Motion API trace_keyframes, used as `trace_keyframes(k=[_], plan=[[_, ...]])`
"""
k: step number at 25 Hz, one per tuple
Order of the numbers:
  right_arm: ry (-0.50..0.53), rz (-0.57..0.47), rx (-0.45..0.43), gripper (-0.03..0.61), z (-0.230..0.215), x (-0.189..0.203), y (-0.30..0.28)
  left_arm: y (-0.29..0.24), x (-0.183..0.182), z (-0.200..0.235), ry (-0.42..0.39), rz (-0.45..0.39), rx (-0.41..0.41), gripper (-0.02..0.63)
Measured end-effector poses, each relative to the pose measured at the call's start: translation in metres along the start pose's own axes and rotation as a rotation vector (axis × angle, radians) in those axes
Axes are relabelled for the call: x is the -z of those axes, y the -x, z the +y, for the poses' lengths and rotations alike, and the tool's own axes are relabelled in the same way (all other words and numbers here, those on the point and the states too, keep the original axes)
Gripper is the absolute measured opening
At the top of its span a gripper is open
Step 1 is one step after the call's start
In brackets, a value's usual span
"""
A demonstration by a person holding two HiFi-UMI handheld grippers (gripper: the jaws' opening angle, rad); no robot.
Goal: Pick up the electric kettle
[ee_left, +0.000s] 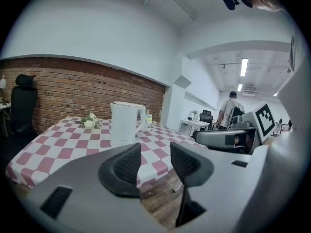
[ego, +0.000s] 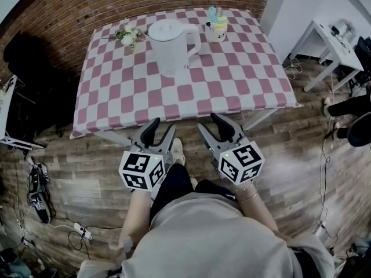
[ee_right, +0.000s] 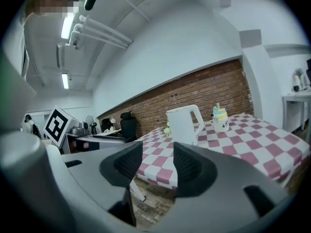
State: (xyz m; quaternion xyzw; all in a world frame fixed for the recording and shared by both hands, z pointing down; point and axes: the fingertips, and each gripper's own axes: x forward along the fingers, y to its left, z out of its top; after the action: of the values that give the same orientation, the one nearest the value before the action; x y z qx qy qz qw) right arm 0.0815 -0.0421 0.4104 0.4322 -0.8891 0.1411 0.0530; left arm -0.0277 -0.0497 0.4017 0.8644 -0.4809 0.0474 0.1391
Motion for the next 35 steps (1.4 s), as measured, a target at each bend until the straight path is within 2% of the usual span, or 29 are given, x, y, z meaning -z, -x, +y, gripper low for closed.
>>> trace_keyframes(k=[12, 21, 30, 35], plan=[[0.021, 0.027, 0.029, 0.202, -0.03, -0.02, -0.062, -0.058, -0.027, 0.05, 0.053, -0.031, 0.037, 0.186], [0.032, 0.041, 0.061, 0.213, -0.056, -0.045, -0.119, -0.101, -0.054, 0.094, 0.055, -0.037, 0.064, 0.186], [0.031, -0.018, 0.175, 0.216, -0.097, -0.073, -0.167, -0.146, -0.08, 0.14, 0.001, -0.047, 0.098, 0.186], [0.02, -0.007, 0.217, 0.216, -0.114, -0.074, -0.183, -0.165, -0.082, 0.161, 0.002, -0.034, 0.108, 0.186]])
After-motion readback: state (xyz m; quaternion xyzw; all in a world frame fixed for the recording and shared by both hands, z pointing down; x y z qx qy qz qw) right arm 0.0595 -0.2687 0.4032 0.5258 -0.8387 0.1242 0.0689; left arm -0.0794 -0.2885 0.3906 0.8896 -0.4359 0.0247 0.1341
